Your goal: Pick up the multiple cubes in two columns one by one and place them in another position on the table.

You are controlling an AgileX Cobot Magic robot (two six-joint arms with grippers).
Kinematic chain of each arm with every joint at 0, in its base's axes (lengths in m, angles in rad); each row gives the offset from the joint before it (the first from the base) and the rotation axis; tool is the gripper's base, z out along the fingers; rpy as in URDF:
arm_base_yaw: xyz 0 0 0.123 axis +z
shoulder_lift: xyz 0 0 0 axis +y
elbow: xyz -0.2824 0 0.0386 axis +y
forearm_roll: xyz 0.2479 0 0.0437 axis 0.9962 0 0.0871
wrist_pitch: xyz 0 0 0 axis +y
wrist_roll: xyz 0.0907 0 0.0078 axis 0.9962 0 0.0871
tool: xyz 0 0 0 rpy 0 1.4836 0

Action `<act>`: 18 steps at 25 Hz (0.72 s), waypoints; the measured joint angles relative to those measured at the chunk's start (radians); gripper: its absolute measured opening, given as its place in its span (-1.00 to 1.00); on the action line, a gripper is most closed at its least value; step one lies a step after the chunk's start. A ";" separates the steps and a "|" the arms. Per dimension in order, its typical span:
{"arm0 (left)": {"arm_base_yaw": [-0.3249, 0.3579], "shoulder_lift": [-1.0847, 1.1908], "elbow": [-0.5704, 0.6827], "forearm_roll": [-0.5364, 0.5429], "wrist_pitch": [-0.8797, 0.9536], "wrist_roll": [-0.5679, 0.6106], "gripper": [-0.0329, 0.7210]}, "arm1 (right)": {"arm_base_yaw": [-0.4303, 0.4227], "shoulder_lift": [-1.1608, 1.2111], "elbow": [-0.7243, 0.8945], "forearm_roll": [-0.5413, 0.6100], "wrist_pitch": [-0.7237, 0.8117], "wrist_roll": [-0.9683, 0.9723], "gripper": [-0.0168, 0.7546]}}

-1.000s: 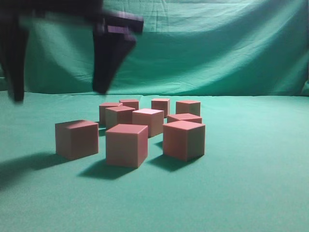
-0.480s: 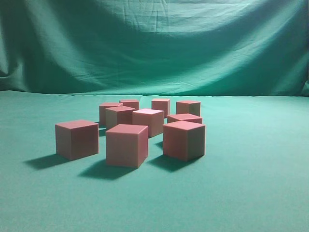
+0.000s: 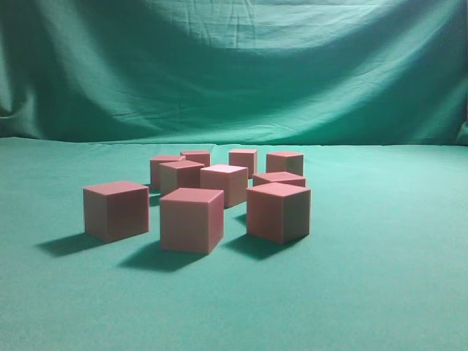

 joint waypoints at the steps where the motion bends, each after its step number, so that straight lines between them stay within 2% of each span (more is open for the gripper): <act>1: 0.000 0.000 0.000 0.000 0.000 0.000 -0.91 | 0.000 -0.026 0.000 0.001 0.005 -0.016 -0.96; 7: 0.000 0.000 0.000 0.000 0.000 0.000 -0.91 | 0.000 -0.246 0.055 -0.019 0.015 -0.066 -0.96; 11: 0.000 0.000 0.000 0.000 0.000 0.000 -0.91 | -0.007 -0.397 0.178 -0.045 0.006 -0.068 -0.96; 13: 0.000 0.000 0.000 0.000 0.000 0.000 -0.91 | -0.044 -0.466 0.266 -0.045 -0.053 -0.068 -0.96; 18: 0.000 0.000 0.000 0.000 0.000 0.000 -0.91 | -0.209 -0.625 0.520 -0.041 -0.262 -0.068 -0.96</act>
